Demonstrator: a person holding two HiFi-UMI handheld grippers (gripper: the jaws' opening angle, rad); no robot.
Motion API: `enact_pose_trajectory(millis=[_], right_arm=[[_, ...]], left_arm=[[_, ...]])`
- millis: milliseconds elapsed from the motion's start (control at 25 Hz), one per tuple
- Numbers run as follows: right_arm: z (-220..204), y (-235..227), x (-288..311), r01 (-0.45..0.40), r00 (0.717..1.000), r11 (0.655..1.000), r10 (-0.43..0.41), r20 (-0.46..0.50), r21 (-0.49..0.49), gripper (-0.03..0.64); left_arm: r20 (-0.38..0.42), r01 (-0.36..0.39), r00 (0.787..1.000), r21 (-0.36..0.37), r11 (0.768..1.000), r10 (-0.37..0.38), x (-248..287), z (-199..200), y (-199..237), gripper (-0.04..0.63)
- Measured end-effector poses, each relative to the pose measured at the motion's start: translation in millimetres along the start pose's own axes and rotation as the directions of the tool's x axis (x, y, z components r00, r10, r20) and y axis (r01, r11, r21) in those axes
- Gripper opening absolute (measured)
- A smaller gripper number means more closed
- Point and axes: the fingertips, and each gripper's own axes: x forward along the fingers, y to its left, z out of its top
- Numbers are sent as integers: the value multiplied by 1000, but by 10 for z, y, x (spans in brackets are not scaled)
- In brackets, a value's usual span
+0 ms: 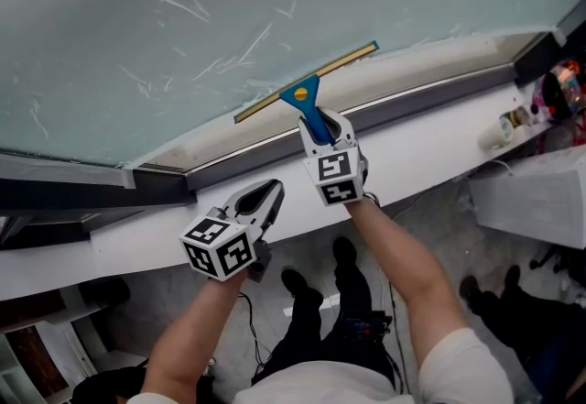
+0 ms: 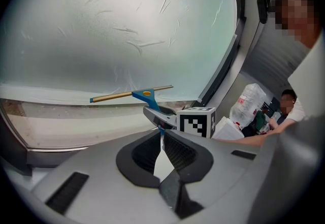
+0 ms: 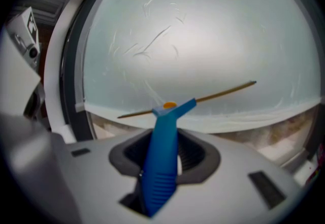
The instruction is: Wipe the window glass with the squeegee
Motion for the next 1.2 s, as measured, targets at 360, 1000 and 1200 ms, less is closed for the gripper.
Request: enact_pose_trajectory(millis=[360,1000,1200], right_arm=[[-238,-13,13,-8,997,999,11,-79,37,147],[-474,-99,-281,-44,978,983,79,-195,175,147],[-322,-73,-540,-66,978,985,96,-187,162,147]], left_arm=[[6,-11,1000,-11,1000,11,24,-5,-92,46],[89,-48,995,-39,998,52,-190,8,-380,46],[119,-18,993,-20,1000,20,-361,10,-611,46]])
